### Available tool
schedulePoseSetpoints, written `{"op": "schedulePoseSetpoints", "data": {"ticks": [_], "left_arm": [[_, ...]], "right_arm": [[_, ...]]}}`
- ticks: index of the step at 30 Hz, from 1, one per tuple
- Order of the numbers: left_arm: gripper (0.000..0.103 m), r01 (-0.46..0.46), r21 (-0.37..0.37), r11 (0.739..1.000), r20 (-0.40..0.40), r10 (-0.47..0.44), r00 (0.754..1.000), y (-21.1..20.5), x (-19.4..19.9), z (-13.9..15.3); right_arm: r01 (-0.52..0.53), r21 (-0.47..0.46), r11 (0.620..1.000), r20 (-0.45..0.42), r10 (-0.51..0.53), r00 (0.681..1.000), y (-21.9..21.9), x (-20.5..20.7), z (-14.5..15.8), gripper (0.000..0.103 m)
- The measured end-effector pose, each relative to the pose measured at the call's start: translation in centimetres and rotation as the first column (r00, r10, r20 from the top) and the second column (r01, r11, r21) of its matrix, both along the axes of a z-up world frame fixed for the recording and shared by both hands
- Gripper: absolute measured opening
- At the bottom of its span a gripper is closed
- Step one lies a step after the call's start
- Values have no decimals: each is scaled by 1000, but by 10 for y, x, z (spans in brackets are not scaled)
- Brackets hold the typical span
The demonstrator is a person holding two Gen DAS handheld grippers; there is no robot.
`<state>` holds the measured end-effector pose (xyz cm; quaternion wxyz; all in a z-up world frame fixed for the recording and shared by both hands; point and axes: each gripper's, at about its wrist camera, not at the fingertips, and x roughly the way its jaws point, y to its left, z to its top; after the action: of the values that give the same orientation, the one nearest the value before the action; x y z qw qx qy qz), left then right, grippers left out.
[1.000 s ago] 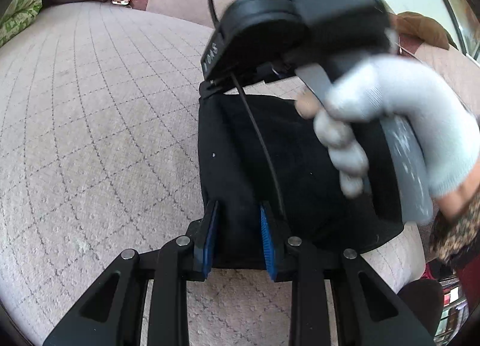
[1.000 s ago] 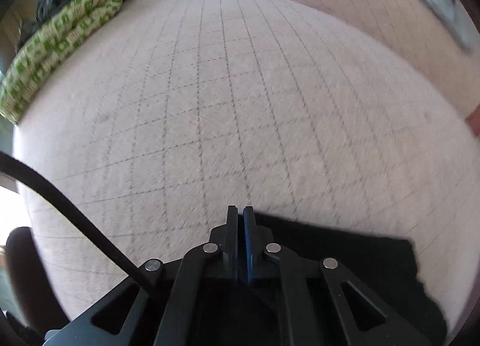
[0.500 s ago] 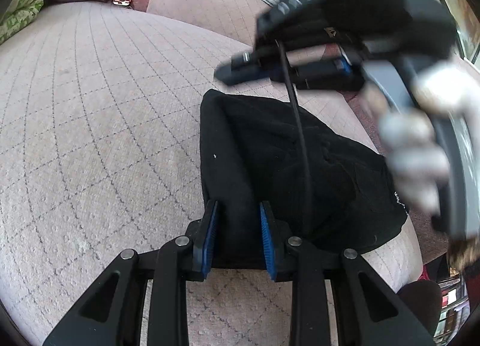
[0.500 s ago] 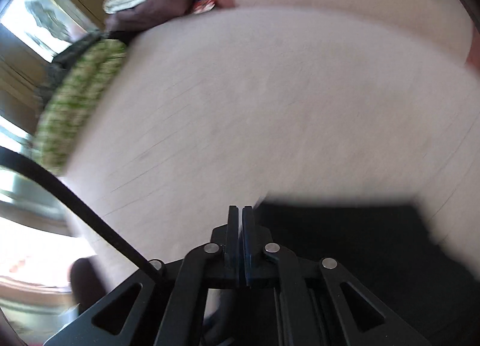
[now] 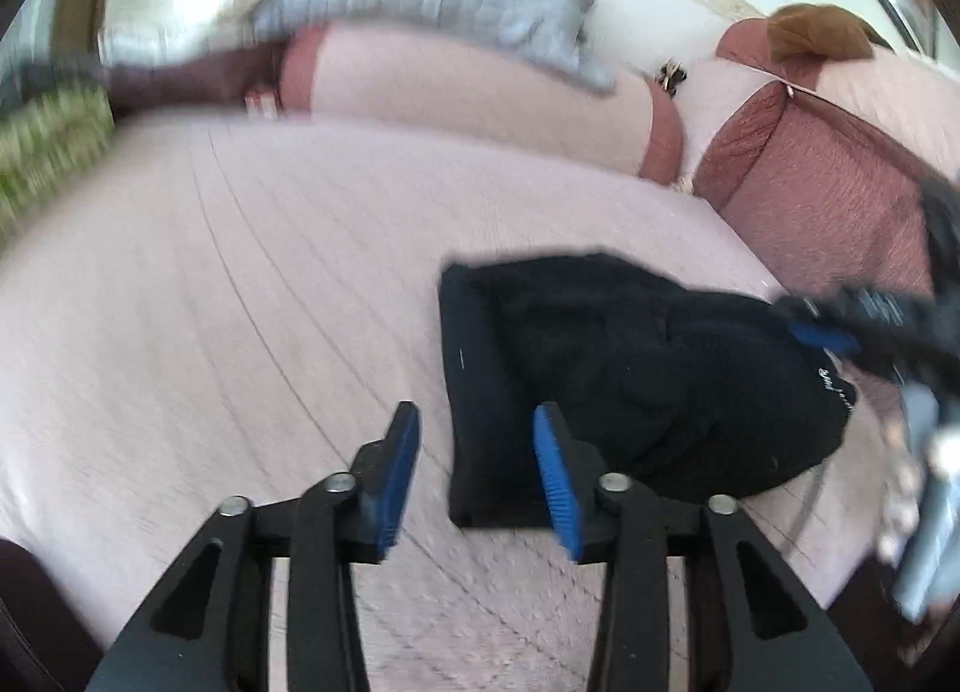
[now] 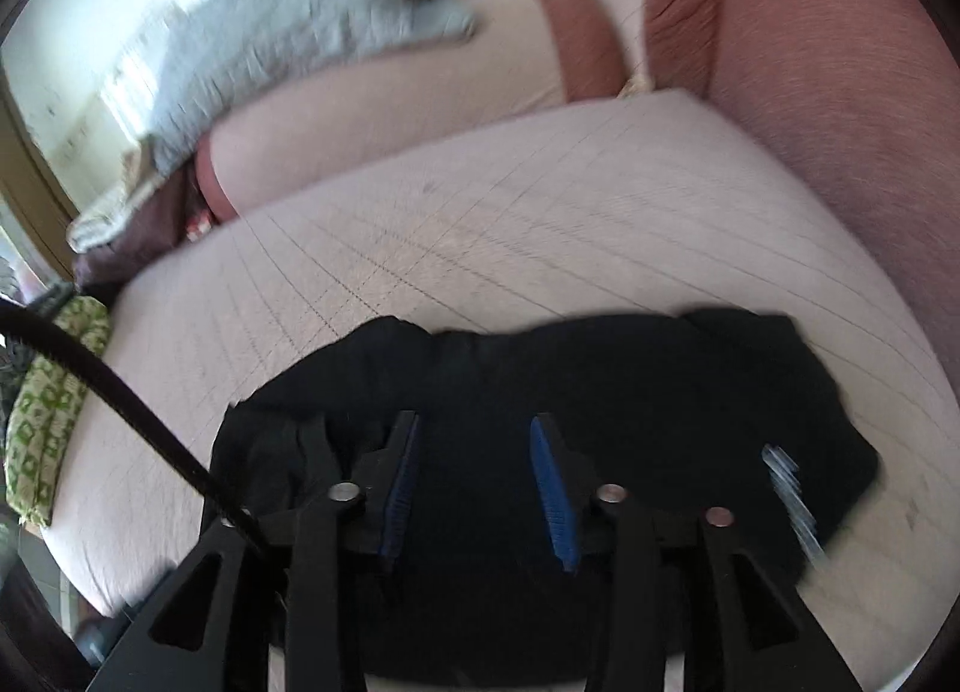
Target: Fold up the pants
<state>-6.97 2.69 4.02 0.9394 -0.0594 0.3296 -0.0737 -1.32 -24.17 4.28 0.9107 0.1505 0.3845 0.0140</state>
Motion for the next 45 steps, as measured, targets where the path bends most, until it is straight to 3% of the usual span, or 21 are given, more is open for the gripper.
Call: {"op": "schedulePoseSetpoints", "data": {"ticks": [3,5,7,10,12,14,16,20,32,45], "left_arm": [[86,-114,99,989,146,99,984,-6,-21,36],[101,-195,148,970,280,148,948,-8,-40,62],[103,-254,171,952,394,170,903,-13,-60,85],[103,-280,179,943,461,171,871,-24,-70,104],[103,-227,184,956,429,130,894,-32,-62,111],[103,-167,202,965,339,91,936,-42,-46,111],[103,-137,210,968,275,76,958,-54,-35,106],[103,-97,217,971,203,53,978,-67,-30,89],[103,-30,242,970,46,19,999,-78,-30,59],[103,-16,210,978,-24,21,999,-70,-26,50]], "right_arm": [[28,-9,1000,78,-27,997,-9,-45,1,57],[38,-29,999,116,-35,993,-13,-68,-5,57],[51,-30,998,136,-47,990,-18,-81,-9,57],[55,3,998,159,-55,986,-28,-88,-8,57],[52,33,998,176,-57,983,-29,-91,-6,58],[52,44,998,189,-60,980,-29,-94,-5,62],[51,59,997,197,-62,978,-29,-98,-3,65],[48,82,995,206,-64,976,-30,-104,-2,68],[39,62,997,165,-49,985,-13,-103,-16,73],[12,24,1000,124,-15,992,4,-96,-28,75]]}}
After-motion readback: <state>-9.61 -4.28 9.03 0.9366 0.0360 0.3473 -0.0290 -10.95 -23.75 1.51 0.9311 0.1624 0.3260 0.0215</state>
